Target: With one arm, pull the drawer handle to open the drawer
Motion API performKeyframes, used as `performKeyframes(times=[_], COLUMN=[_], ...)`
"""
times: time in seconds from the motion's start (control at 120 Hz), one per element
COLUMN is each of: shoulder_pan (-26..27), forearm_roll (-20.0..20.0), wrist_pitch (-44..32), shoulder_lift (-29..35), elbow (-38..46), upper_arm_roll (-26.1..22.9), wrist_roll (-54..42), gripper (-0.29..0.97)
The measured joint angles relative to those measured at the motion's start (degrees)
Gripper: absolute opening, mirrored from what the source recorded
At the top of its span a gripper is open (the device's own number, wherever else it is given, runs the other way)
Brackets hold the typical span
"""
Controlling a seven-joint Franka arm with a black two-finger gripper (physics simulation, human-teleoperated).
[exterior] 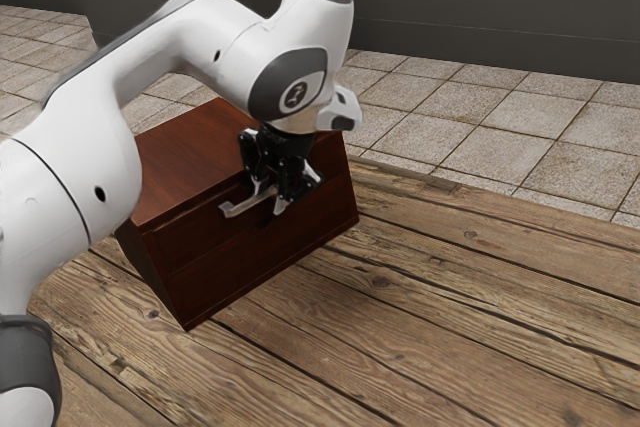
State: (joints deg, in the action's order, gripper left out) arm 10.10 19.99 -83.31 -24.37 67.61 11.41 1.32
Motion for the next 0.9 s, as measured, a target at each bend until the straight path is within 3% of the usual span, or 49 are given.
performKeyframes(times=[0.133,0.208,0.275,0.575,0.9], shoulder_pan=[0.33,0.79,1.58,9.00,16.69], forearm_roll=[-2.59,-4.21,-5.19,-4.69,-3.47], wrist_pitch=[-1.47,-2.25,-2.98,-5.18,-5.67], shoulder_lift=[0.48,3.12,5.51,13.40,15.27], elbow=[1.43,4.19,7.29,16.25,19.12], upper_arm_roll=[0.07,-0.04,-0.05,0.60,1.50], wrist_roll=[-0.67,-0.93,-1.10,-0.57,2.20], gripper=[0.15,0.01,-0.03,0.02,0.03])
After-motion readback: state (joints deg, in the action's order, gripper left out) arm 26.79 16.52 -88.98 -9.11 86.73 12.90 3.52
